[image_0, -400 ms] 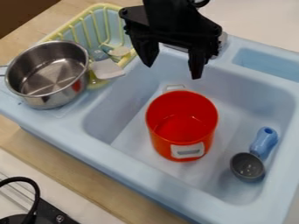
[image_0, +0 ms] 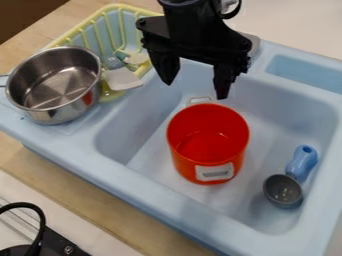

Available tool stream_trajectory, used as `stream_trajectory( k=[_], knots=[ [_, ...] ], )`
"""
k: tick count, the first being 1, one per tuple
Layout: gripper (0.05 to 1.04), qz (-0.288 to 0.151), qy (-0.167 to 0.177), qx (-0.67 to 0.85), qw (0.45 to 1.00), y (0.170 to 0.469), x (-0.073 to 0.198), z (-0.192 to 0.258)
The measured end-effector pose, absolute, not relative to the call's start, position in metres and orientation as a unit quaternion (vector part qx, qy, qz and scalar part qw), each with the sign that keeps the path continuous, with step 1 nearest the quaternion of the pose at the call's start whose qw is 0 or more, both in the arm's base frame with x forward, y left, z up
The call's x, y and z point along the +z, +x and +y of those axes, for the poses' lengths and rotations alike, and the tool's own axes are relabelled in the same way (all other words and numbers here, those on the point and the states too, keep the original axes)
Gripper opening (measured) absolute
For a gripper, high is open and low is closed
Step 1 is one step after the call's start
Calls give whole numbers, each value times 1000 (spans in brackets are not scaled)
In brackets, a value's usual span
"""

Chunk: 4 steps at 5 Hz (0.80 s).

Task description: Move the orange pot into the silver pot

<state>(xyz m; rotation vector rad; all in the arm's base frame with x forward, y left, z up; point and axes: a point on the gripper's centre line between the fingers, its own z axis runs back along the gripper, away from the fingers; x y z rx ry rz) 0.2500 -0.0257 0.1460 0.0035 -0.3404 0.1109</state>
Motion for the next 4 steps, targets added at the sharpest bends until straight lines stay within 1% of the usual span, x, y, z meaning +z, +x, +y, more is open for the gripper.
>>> stream_trajectory(
  k=[1, 2, 3, 4],
  knots=[
    [998, -156, -13, 50, 986, 251, 136, -32],
    [998, -154, -21, 47, 987, 255, 127, -48],
    [998, -132, -23, 34, 990, 253, 116, -64],
    [998, -116, -15, 28, 993, 252, 102, -75]
  ],
)
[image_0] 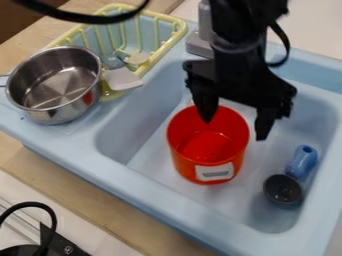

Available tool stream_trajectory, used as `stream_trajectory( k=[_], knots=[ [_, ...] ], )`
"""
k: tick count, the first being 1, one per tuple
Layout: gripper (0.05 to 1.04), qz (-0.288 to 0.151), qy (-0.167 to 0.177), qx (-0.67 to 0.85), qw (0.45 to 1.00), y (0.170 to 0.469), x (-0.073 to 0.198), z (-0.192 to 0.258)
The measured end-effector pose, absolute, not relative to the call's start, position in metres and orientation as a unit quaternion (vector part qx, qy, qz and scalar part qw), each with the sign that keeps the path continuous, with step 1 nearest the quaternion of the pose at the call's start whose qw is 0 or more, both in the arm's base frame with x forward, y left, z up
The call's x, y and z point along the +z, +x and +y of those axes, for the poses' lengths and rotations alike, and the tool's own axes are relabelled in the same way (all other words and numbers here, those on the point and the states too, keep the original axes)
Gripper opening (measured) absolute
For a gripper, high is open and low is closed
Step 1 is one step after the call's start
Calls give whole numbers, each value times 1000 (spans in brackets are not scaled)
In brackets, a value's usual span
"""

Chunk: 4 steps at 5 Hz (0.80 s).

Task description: Move the orange pot into the silver pot

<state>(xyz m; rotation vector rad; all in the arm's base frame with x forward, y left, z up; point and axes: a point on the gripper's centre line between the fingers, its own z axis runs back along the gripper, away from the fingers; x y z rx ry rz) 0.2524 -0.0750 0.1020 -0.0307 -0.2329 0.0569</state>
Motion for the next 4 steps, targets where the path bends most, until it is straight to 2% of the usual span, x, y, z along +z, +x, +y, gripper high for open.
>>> stream_trajectory(
  k=[2, 3, 4],
  knots=[
    [998, -100, -19, 50, 994, 254, 89, -80],
    [947, -92, -27, 59, 994, 257, 81, -79],
    [673, -98, -28, 69, 992, 258, 79, -77]
  ],
)
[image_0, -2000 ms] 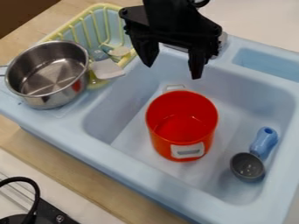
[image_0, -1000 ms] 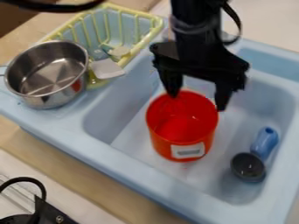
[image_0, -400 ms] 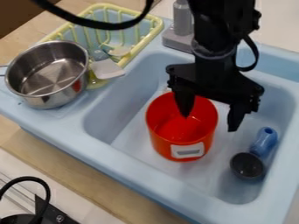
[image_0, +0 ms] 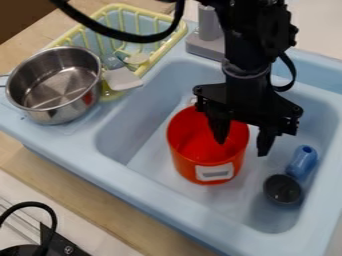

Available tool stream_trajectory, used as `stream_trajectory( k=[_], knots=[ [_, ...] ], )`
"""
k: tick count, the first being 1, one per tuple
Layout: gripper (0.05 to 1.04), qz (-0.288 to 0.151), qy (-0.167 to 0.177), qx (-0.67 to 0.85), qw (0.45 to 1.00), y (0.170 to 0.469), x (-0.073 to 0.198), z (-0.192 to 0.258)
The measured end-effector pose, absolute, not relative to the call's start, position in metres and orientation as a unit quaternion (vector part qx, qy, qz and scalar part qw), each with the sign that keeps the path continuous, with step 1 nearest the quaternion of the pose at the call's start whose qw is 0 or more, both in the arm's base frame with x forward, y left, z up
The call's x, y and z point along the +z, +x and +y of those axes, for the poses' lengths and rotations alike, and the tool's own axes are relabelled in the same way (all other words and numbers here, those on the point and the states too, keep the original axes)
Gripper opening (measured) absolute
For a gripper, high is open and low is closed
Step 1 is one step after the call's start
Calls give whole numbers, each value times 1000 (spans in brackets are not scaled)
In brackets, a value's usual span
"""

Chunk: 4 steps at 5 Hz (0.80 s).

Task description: Move the orange pot into the silver pot

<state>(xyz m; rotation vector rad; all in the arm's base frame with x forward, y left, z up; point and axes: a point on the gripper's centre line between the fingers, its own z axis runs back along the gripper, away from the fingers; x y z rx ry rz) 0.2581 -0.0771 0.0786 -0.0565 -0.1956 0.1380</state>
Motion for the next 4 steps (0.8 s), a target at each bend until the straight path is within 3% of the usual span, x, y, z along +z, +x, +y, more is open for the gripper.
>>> stream_trajectory(
  k=[1, 2, 4],
  knots=[
    [381, -96, -28, 85, 991, 259, 72, -74],
    [182, -98, -27, 100, 990, 260, 72, -74],
    [65, -84, 2, 106, 991, 254, 75, -70]
  ],
)
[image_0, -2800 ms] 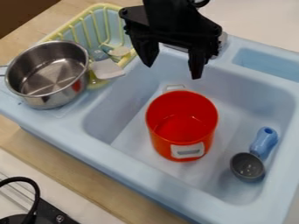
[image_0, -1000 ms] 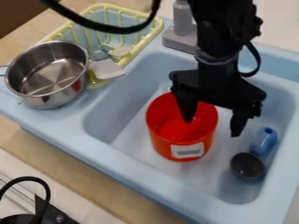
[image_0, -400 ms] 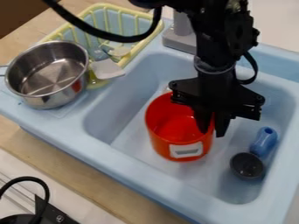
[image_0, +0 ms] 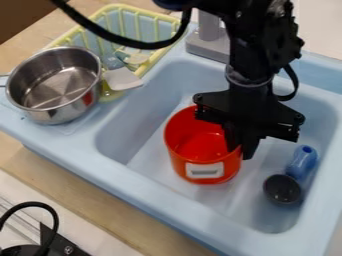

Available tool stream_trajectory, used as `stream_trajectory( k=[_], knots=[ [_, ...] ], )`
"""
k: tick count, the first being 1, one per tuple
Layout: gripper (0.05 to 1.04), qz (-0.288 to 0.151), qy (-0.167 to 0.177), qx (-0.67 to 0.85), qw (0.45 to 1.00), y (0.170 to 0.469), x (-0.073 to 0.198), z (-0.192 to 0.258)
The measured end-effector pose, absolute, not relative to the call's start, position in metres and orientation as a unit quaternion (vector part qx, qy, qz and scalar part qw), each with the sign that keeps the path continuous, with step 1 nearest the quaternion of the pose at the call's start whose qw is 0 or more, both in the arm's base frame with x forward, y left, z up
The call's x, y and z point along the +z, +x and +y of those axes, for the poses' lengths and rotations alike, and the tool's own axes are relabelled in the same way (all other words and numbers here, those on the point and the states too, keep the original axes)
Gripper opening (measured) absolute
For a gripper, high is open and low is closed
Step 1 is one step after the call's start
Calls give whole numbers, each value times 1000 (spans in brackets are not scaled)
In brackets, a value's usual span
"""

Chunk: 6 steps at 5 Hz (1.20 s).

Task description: Move the orange pot into the silver pot

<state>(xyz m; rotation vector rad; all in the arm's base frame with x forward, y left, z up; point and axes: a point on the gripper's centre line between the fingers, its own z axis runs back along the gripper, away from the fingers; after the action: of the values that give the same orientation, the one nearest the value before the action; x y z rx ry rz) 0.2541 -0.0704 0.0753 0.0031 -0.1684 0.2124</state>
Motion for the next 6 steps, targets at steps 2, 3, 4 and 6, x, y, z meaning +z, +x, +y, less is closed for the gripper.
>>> stream_trajectory(
  k=[2, 3, 4, 6],
  knots=[
    [56, -87, 12, 112, 990, 257, 102, -70],
    [56, -106, 3, 112, 988, 259, 122, -76],
    [56, -114, -1, 110, 987, 264, 132, -78],
    [56, -140, 8, 128, 982, 281, 149, -60]
  ],
)
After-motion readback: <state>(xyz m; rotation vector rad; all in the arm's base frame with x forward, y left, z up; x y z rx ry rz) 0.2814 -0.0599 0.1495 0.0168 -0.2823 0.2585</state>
